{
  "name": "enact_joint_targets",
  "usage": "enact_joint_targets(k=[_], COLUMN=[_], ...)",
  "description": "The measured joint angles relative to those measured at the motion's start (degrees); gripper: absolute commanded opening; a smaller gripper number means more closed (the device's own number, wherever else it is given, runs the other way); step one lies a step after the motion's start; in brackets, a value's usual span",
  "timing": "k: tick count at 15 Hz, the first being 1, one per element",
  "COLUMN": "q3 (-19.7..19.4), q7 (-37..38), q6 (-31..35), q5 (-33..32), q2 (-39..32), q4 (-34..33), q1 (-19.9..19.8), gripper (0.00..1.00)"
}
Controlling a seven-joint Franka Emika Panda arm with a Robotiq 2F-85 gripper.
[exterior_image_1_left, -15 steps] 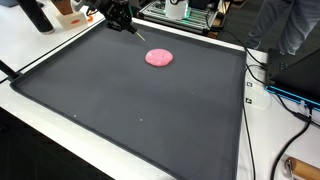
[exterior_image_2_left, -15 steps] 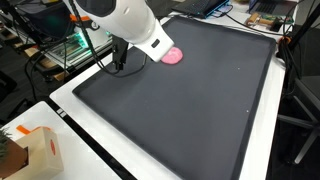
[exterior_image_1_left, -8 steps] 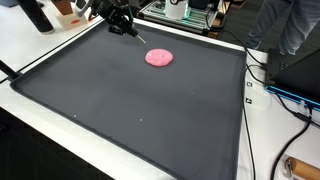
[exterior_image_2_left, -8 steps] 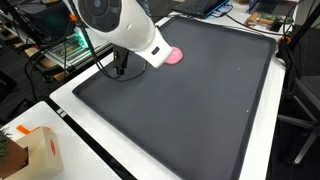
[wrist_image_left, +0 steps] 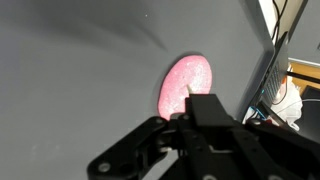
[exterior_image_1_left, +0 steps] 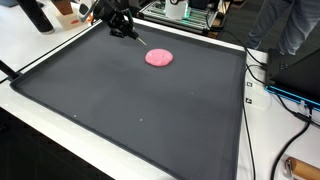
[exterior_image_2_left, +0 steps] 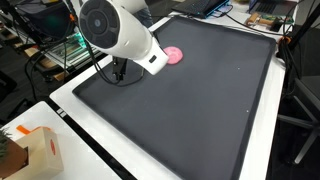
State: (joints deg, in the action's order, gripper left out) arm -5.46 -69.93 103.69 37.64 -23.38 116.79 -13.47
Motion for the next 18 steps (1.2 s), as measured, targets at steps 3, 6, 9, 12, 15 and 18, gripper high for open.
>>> enact_joint_targets(k=[3, 6, 9, 12, 15, 18], q3=[0.21, 0.38, 0.56, 0.89, 1.24, 1.66], q7=[-1.25, -1.97, -2.23, -2.24, -2.24, -2.24], q6=[-0.42, -0.62, -0.65, -0.72, -0.79, -0.79], q5=[0.18, 0.36, 0.42, 0.45, 0.45, 0.45], q2=[-1.38, -2.78, -3.7, -3.89, -3.87, -3.51], q4=[-0.35, -1.03, -1.52, -1.9, -2.55, -3.08], q1=[-0.87, -1.57, -1.9, -2.04, -2.03, -1.98], gripper=[0.03, 0.03, 0.03, 0.03, 0.03, 0.03])
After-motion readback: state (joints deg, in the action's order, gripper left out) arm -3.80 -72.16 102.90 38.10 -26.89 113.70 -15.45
